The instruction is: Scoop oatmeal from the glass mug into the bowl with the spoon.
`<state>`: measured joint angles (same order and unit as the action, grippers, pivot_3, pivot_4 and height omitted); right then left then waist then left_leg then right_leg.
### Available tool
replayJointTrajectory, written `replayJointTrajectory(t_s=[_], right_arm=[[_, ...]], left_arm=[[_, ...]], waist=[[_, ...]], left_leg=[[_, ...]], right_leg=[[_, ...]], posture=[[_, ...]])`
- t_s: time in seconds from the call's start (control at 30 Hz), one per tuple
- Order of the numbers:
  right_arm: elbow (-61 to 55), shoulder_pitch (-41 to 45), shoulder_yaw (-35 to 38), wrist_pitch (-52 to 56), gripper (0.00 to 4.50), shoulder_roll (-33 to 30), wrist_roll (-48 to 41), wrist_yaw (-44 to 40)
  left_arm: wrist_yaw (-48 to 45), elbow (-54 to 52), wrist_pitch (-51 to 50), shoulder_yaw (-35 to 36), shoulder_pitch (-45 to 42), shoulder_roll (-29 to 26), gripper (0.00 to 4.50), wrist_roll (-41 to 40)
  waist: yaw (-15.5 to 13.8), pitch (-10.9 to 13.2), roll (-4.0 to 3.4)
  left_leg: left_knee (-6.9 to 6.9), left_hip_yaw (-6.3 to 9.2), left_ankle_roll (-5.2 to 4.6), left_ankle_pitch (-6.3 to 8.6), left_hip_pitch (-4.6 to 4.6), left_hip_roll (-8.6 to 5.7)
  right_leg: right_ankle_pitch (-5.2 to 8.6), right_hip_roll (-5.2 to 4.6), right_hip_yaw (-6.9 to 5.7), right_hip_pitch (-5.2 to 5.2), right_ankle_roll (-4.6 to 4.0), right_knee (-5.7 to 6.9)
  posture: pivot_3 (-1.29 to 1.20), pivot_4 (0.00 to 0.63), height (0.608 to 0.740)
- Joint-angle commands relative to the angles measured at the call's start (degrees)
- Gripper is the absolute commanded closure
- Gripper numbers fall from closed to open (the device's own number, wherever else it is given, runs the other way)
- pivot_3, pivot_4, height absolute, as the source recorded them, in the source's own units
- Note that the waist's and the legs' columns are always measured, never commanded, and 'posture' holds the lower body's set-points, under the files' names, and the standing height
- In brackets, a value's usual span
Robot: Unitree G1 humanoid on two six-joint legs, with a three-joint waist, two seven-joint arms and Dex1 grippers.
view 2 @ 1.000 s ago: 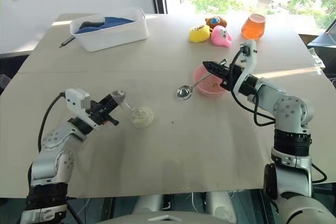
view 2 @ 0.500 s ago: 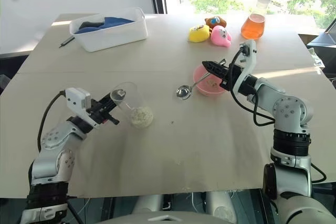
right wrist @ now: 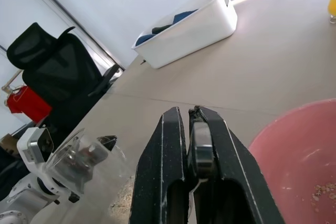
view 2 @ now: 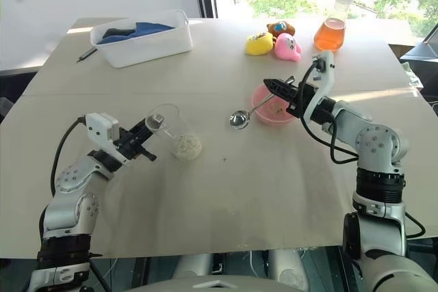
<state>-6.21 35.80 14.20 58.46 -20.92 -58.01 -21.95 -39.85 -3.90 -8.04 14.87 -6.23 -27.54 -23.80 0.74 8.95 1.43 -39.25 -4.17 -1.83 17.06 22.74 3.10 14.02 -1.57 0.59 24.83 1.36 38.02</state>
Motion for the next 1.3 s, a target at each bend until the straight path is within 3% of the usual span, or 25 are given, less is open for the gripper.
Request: replayJointTrajectory(t_s=[0.03,0.7,1.3], right_arm=[[-1.89,1.62,0.87,-0.86,4.50,0.27,-1.13,0.10],[-1.24,2.23,0.30,-0.10,4.50,0.64,-1.55,-0.11],[-2.09,1.26,0.35,1.48,4.50,0.97,-2.74,0.28]], left_arm=[[-0.24,-1.09,1.14,0.03,-0.18,-0.19,4.26,-0.17],[6.79,-10.53,3.30,-0.55,5.69,0.72,4.26,4.09],[25.45,-24.08,-0.03,-2.62,11.98,11.10,4.26,12.75]], waist=[[-0.01,0.00,0.00],[0.00,0.00,0.00],[0.01,0.00,0.00]], left_leg=[[0.00,0.00,0.00,0.00,0.00,0.00],[0.00,0.01,-0.03,0.02,0.00,0.00],[-0.02,0.00,-0.16,0.09,0.01,0.00]], right_leg=[[0.00,0.00,0.00,0.00,0.00,0.00],[0.00,-0.02,0.12,0.00,0.00,0.02],[-0.01,-0.21,0.16,0.00,0.02,0.03]], posture=[[0.00,0.150,0.740],[0.00,0.150,0.740],[0.00,0.150,0.740]])
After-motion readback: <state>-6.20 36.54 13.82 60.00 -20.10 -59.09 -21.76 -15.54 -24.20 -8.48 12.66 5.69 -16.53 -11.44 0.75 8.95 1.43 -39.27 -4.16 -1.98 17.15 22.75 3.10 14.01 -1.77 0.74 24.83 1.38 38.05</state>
